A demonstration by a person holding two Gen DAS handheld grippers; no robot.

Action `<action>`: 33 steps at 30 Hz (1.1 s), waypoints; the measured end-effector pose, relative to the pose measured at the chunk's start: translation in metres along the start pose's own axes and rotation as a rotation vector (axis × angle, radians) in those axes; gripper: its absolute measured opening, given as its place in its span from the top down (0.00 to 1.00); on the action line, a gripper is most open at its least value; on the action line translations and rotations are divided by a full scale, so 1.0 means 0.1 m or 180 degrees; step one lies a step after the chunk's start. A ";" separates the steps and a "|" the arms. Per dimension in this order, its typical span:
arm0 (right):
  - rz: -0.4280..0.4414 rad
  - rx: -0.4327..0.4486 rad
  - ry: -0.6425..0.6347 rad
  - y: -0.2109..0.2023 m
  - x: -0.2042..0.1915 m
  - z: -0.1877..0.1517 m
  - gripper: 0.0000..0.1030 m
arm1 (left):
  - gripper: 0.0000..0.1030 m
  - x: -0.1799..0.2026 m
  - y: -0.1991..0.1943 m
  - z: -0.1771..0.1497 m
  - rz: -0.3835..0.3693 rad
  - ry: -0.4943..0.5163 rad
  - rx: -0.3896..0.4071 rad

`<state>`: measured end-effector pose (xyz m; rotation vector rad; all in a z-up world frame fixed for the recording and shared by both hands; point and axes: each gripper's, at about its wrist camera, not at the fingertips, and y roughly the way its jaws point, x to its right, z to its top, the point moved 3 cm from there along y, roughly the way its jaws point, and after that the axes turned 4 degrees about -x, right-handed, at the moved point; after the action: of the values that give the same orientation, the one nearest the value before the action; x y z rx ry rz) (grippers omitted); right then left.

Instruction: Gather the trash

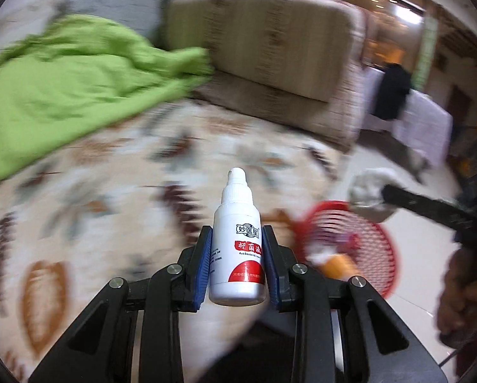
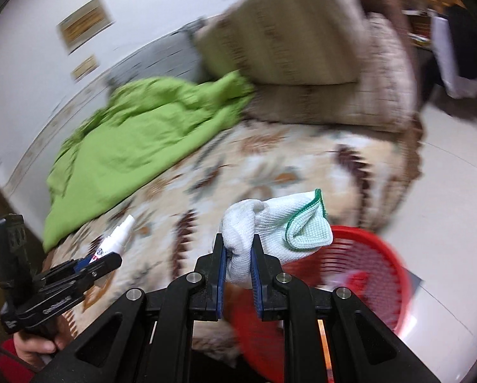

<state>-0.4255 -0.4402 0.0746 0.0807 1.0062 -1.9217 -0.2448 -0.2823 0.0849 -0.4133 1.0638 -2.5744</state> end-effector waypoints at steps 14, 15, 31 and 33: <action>-0.0593 -0.0088 0.0233 -0.13 0.69 -0.16 0.40 | 0.43 0.86 0.73 0.02 -0.0478 0.0285 -0.0551; -0.0735 -0.0065 0.0184 -0.15 0.65 -0.17 0.37 | 0.40 0.80 0.65 0.02 -0.0405 0.0271 -0.0469; -0.1830 0.0203 -0.0465 -0.21 -0.80 -0.83 0.00 | 0.07 -0.34 -0.63 -0.79 0.1061 -0.0035 0.0300; -0.1775 0.0133 -0.0402 -0.20 -0.85 -0.88 0.00 | 0.07 -0.37 -0.68 -0.82 0.1135 -0.0011 0.0337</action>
<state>-0.4216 -0.3171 0.0655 -0.3266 0.9687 -2.4139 -0.2557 -0.1703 0.0729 -0.1815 0.9016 -2.2971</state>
